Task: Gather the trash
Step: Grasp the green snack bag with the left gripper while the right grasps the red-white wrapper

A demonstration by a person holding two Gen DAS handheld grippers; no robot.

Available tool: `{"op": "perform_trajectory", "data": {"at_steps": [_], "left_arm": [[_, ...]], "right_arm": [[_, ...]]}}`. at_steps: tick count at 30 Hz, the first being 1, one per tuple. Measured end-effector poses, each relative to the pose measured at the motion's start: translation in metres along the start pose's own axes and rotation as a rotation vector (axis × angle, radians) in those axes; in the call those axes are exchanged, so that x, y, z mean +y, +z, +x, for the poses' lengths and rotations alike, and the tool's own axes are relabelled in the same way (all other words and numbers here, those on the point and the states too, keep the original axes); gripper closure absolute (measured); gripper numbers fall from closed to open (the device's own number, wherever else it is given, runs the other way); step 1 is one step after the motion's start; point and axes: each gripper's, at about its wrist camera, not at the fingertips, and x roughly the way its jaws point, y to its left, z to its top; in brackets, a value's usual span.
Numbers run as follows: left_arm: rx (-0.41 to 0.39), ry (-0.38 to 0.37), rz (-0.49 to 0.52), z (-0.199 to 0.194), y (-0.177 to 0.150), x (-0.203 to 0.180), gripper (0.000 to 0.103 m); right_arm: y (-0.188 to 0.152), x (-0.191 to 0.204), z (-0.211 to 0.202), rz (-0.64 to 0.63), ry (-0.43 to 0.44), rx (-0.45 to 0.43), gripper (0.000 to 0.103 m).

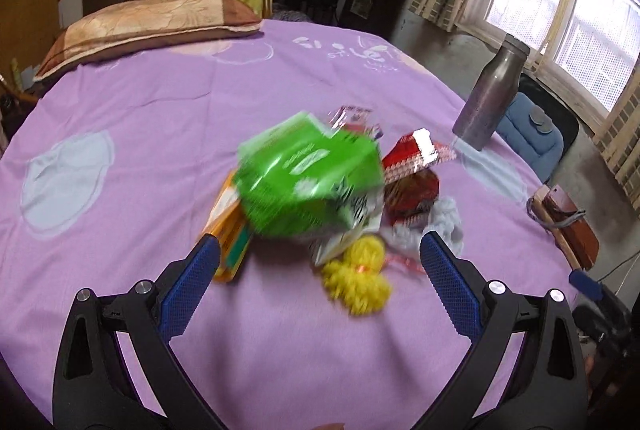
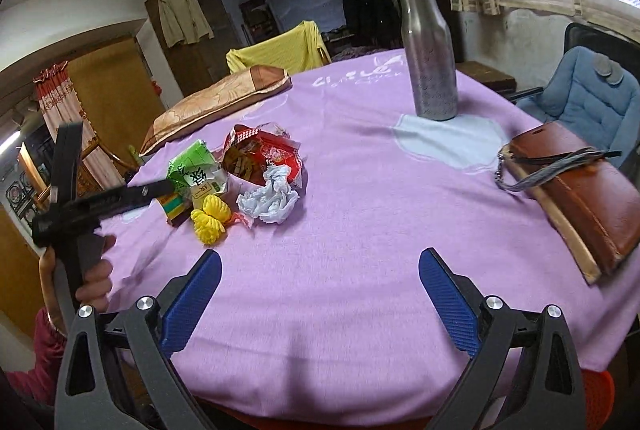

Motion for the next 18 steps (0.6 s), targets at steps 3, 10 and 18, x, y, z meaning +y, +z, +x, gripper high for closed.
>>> {"op": "perform_trajectory", "data": {"at_steps": [3, 10, 18], "left_arm": [[0.011, 0.024, -0.004, 0.018, 0.017, -0.008, 0.007], [0.052, 0.096, -0.027, 0.051, 0.03, -0.005, 0.006], [0.004, 0.139, 0.049, 0.005, 0.001, 0.035, 0.006]], "right_arm": [[0.003, -0.001, 0.007, 0.004, -0.006, 0.011, 0.006], [0.007, -0.009, 0.022, 0.026, 0.002, 0.035, 0.006], [0.01, -0.008, 0.03, 0.021, 0.022, 0.035, 0.006]]}}
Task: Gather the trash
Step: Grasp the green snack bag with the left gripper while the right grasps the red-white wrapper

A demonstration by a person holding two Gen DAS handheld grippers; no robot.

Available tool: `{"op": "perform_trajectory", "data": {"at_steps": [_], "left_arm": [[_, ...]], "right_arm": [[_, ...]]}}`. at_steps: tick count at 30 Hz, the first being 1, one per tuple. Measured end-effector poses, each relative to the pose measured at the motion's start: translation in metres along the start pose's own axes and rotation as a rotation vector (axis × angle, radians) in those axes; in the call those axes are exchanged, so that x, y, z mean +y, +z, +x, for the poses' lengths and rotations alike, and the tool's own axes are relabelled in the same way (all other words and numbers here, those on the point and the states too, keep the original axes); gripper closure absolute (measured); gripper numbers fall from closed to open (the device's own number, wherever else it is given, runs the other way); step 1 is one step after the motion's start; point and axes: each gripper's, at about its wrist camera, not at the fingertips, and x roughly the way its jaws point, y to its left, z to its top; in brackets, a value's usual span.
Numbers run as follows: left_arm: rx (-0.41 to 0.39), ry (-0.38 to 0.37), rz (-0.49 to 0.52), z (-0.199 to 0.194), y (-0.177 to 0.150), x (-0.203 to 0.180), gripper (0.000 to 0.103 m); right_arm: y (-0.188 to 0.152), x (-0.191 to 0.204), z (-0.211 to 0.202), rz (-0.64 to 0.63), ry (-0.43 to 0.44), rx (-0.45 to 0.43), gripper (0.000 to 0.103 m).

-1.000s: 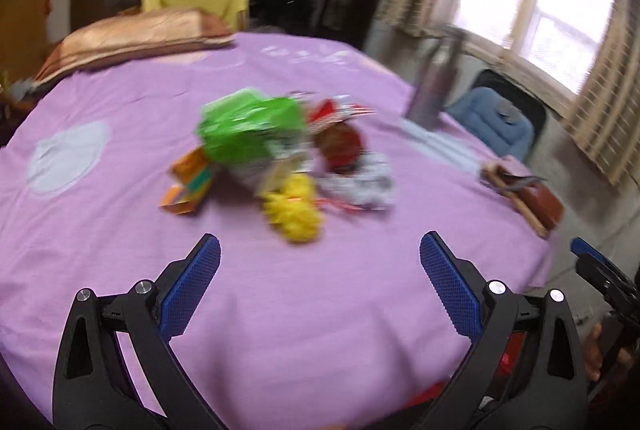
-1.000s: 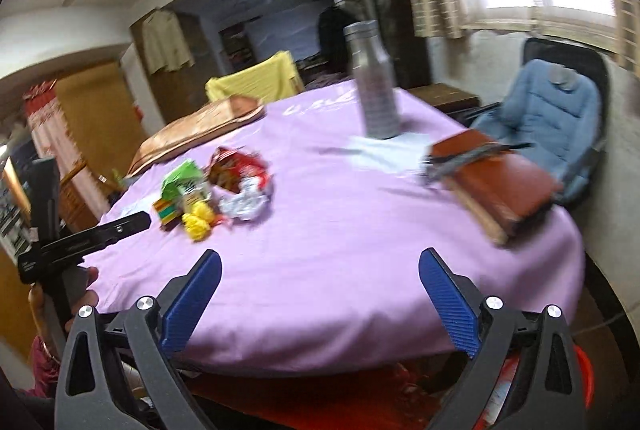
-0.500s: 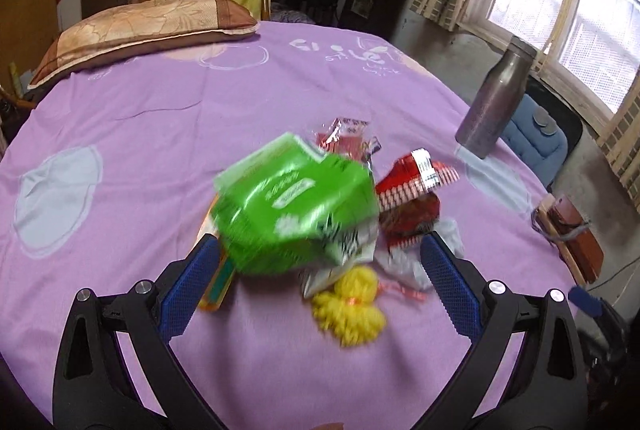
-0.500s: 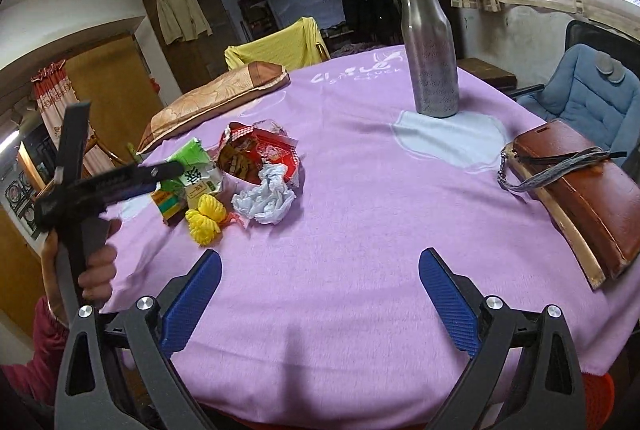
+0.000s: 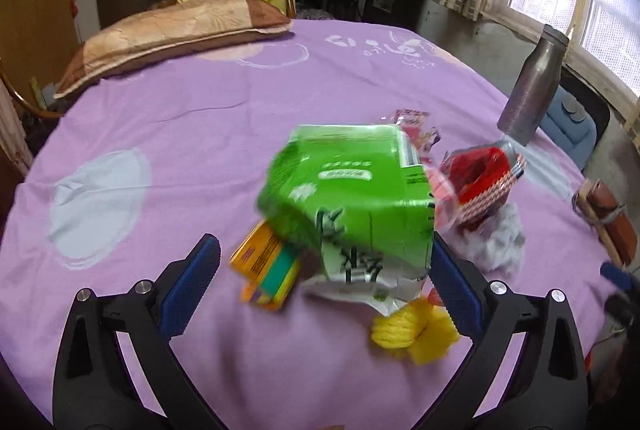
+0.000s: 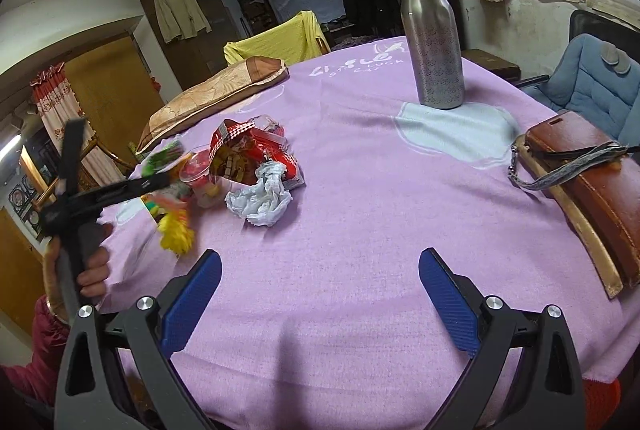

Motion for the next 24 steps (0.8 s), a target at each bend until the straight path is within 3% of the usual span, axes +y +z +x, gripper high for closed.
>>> {"op": "perform_trajectory", "data": {"at_steps": [7, 15, 19, 24], "left_arm": [[-0.018, -0.102, 0.002, -0.018, -0.008, 0.01, 0.006], [0.017, -0.199, 0.18, -0.006, -0.013, -0.036, 0.006], [0.051, -0.247, 0.223, 0.005, -0.011, -0.051, 0.006], [0.141, -0.403, 0.179, 0.028, 0.0, -0.063, 0.007]], "right_arm": [[-0.002, 0.01, 0.009, -0.007, 0.026, 0.019, 0.006], [-0.004, 0.016, -0.001, -0.027, 0.013, -0.005, 0.006], [-0.005, 0.011, 0.001, -0.011, 0.019, 0.005, 0.006], [-0.006, 0.008, -0.002, -0.001, 0.017, -0.004, 0.006]]}}
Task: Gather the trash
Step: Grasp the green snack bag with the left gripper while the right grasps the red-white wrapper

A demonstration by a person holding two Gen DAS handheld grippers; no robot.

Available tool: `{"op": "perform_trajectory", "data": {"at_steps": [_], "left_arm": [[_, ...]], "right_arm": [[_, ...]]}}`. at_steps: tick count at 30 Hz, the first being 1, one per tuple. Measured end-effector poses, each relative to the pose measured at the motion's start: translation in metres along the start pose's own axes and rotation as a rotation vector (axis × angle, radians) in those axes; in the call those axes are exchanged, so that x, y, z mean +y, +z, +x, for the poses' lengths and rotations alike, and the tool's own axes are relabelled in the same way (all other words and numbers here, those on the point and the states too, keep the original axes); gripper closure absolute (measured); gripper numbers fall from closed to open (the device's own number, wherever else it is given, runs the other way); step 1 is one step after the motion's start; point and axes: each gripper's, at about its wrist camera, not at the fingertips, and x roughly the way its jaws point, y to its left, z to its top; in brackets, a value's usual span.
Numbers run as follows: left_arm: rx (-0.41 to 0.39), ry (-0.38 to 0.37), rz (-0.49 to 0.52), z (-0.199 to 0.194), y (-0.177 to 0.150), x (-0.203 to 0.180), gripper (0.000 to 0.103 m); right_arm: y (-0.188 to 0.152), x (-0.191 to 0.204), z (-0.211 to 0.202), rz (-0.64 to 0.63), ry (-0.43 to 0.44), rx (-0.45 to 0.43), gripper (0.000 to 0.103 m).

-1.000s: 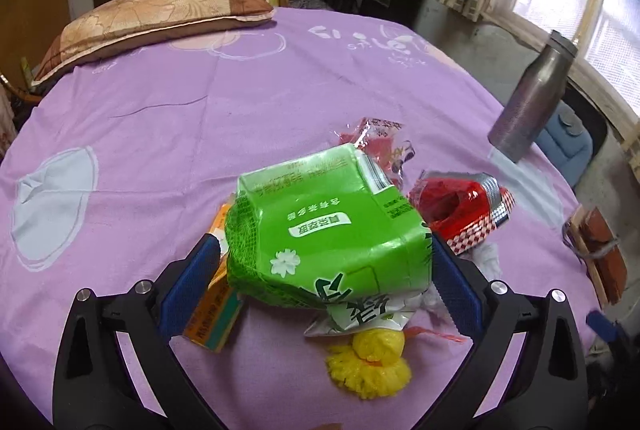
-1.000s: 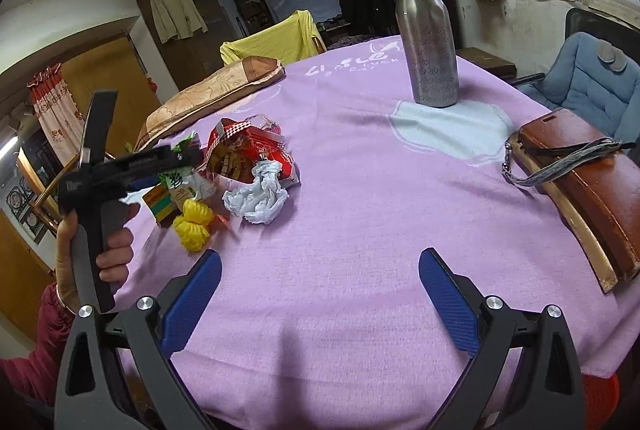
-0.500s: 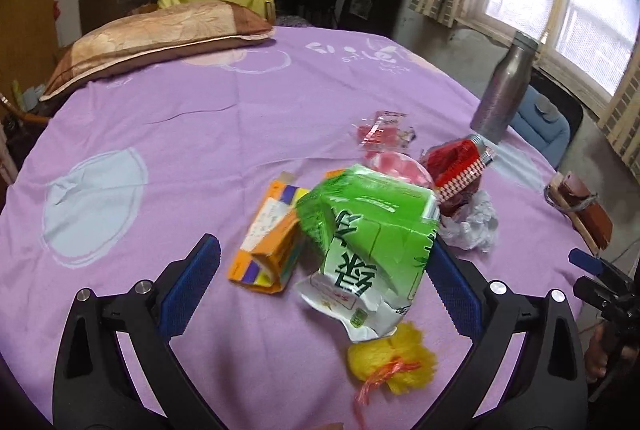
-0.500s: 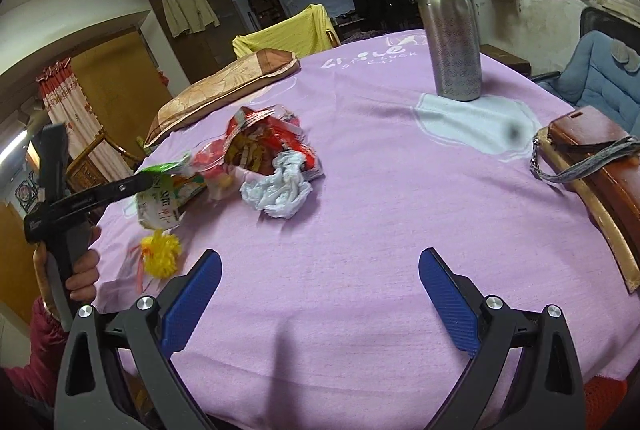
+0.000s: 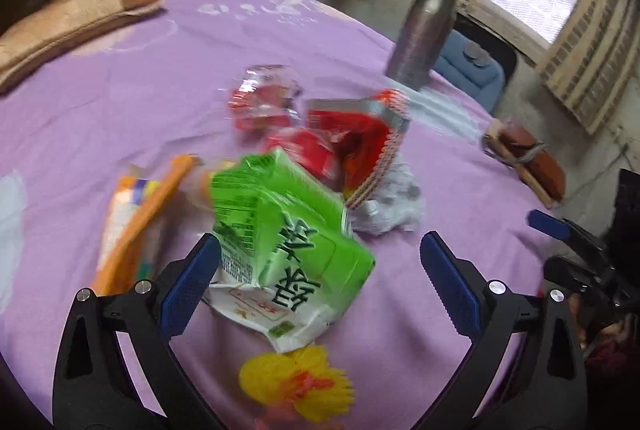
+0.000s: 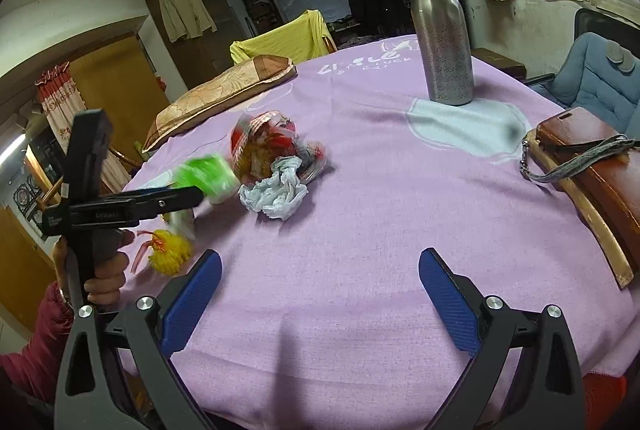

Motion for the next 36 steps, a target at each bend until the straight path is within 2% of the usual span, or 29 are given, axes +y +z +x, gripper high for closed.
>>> {"op": "perform_trajectory", "data": {"at_steps": [3, 6, 11, 12, 13, 14, 18, 22, 26, 31, 36], "left_arm": [[0.011, 0.021, 0.038, 0.005, 0.003, -0.006, 0.007], [0.025, 0.102, 0.056, 0.012, 0.003, -0.002, 0.007], [0.072, 0.106, 0.1, 0.024, 0.003, -0.003, 0.007], [0.069, 0.127, 0.112, 0.027, 0.001, -0.005, 0.007], [0.063, 0.144, 0.116, 0.026, 0.0, -0.006, 0.017], [0.059, 0.139, 0.123, 0.025, -0.001, -0.007, 0.021], [-0.042, 0.136, 0.088, -0.002, -0.001, -0.005, 0.021], [-0.167, 0.136, 0.037, -0.045, 0.001, 0.0, 0.021], [-0.264, 0.179, -0.009, -0.082, -0.001, 0.011, 0.021], [-0.316, 0.203, -0.07, -0.102, -0.014, 0.029, 0.021], [-0.335, 0.237, -0.093, -0.102, -0.028, 0.041, 0.021]], "right_arm": [[0.0, -0.004, -0.002, 0.006, -0.004, -0.006, 0.006], [0.0, -0.008, -0.003, 0.014, -0.003, -0.009, 0.006], [-0.002, -0.01, 0.0, 0.028, 0.002, -0.001, 0.006], [-0.003, -0.01, 0.0, 0.029, 0.002, 0.0, 0.006], [-0.003, -0.011, 0.0, 0.031, 0.002, 0.0, 0.006], [-0.003, -0.012, 0.0, 0.03, 0.001, -0.001, 0.006], [-0.001, -0.012, -0.002, 0.028, -0.009, -0.011, 0.006], [0.003, -0.009, 0.004, 0.028, 0.003, -0.003, 0.006], [0.014, 0.004, 0.018, 0.004, 0.033, 0.018, 0.006], [0.032, 0.03, 0.043, -0.06, 0.058, 0.022, 0.006], [0.048, 0.053, 0.066, -0.104, 0.057, 0.023, 0.008]]}}
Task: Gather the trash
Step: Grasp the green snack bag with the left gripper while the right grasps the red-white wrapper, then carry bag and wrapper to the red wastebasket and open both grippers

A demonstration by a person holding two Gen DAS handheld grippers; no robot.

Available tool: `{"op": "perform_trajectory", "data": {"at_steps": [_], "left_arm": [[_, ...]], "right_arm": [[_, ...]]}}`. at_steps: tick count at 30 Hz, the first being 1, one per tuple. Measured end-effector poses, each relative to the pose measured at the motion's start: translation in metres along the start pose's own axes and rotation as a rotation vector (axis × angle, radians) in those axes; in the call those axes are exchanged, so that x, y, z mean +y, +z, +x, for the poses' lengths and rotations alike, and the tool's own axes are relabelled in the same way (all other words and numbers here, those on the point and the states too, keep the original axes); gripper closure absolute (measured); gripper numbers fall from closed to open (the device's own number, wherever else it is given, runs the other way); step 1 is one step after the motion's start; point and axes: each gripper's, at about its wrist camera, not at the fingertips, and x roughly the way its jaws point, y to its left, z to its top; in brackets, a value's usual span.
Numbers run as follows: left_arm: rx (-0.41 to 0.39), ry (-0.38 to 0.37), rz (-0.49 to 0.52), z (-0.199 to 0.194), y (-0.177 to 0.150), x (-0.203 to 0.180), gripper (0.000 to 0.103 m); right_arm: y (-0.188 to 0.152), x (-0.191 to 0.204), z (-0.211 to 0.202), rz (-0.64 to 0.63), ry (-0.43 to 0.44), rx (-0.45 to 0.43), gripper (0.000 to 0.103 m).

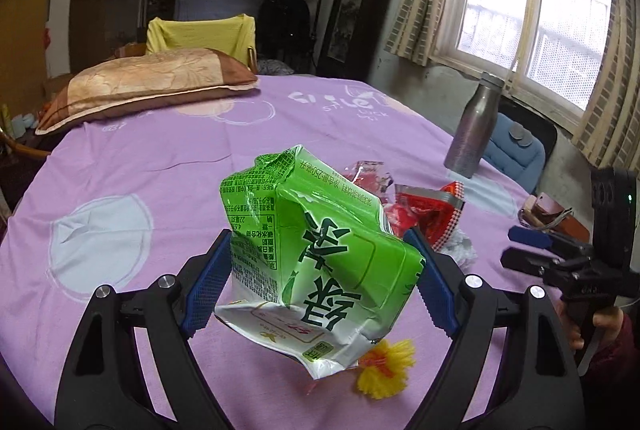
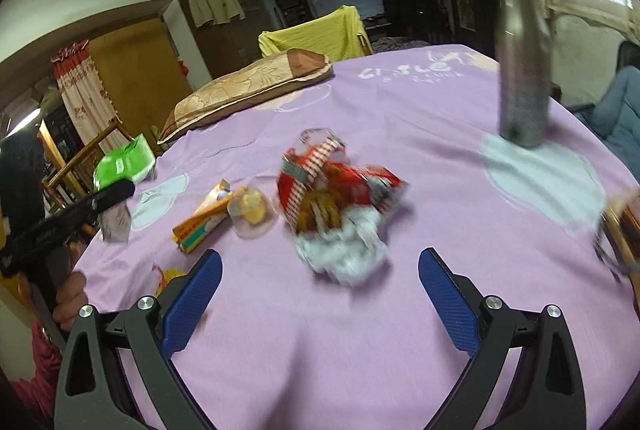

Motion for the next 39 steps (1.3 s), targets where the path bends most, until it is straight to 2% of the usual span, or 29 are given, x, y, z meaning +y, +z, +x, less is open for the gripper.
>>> {"op": "perform_trajectory", "data": {"at_steps": [7, 10, 11, 12, 13, 16, 21, 30, 39], "left_arm": [[0.001, -0.001, -0.029, 0.005, -0.006, 0.017, 0.021], [0.016, -0.021, -0.045, 0.007, -0.005, 0.021, 0.021], [0.017, -0.023, -0.045, 0.008, -0.005, 0.02, 0.021], [0.015, -0.022, -0.04, 0.007, -0.005, 0.019, 0.021], [0.012, -0.02, -0.036, 0.007, -0.005, 0.019, 0.021], [0.004, -0.028, -0.032, 0.005, -0.005, 0.018, 0.021], [-0.001, -0.046, -0.035, 0.0, -0.002, 0.011, 0.021], [-0.044, -0.095, 0.038, -0.027, 0.006, -0.04, 0.021], [-0.042, -0.188, 0.116, -0.037, 0.001, -0.112, 0.021]], "right_arm": [[0.028, 0.018, 0.039, -0.031, 0.0, 0.017, 0.017], [0.033, 0.023, 0.056, -0.043, -0.022, 0.035, 0.031], [0.034, 0.022, 0.063, -0.04, -0.027, 0.047, 0.046], [0.034, 0.021, 0.067, -0.035, -0.029, 0.058, 0.077], [0.035, 0.018, 0.07, -0.014, -0.013, 0.069, 0.092], [0.038, 0.016, 0.054, 0.004, 0.011, -0.003, 0.091], [0.046, 0.025, 0.003, -0.038, 0.047, -0.128, 0.092], [0.031, 0.016, -0.063, -0.044, 0.029, -0.204, 0.092], [-0.003, -0.02, -0.14, 0.007, -0.044, -0.284, 0.091]]}}
